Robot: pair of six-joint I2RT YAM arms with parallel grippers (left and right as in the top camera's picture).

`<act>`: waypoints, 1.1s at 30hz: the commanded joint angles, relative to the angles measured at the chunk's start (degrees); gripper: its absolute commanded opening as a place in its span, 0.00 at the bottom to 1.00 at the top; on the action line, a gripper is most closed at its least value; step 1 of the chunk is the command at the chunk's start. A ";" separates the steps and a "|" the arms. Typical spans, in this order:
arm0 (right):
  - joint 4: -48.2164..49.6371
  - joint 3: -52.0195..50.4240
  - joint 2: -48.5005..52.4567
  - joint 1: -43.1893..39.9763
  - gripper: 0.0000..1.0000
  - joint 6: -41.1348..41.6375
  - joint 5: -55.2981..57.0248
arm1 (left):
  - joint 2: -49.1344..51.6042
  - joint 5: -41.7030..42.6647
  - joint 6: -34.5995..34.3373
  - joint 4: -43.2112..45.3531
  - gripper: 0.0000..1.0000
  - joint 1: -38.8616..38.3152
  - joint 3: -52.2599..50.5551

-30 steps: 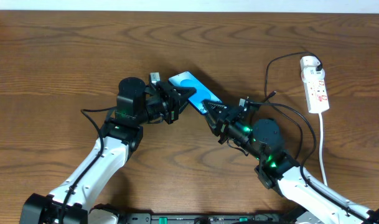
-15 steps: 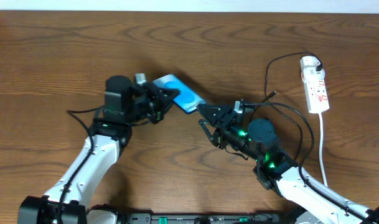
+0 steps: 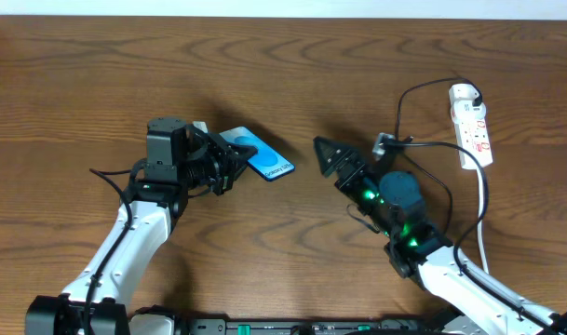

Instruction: Plug charger to phone and switch on socket

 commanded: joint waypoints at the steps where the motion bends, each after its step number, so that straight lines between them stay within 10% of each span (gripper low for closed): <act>1: -0.17 -0.22 0.20 -2.25 0.99 -2.62 5.49 | -0.66 6.99 1.36 0.57 0.07 0.28 1.14; 17: -12.00 -0.22 0.20 -3.48 0.99 -2.62 10.64 | -0.66 13.94 -14.14 22.49 0.08 0.28 1.22; 33: -17.90 -0.22 0.20 -3.48 0.99 -2.60 11.28 | 1.09 6.43 -18.47 22.53 0.07 0.28 7.93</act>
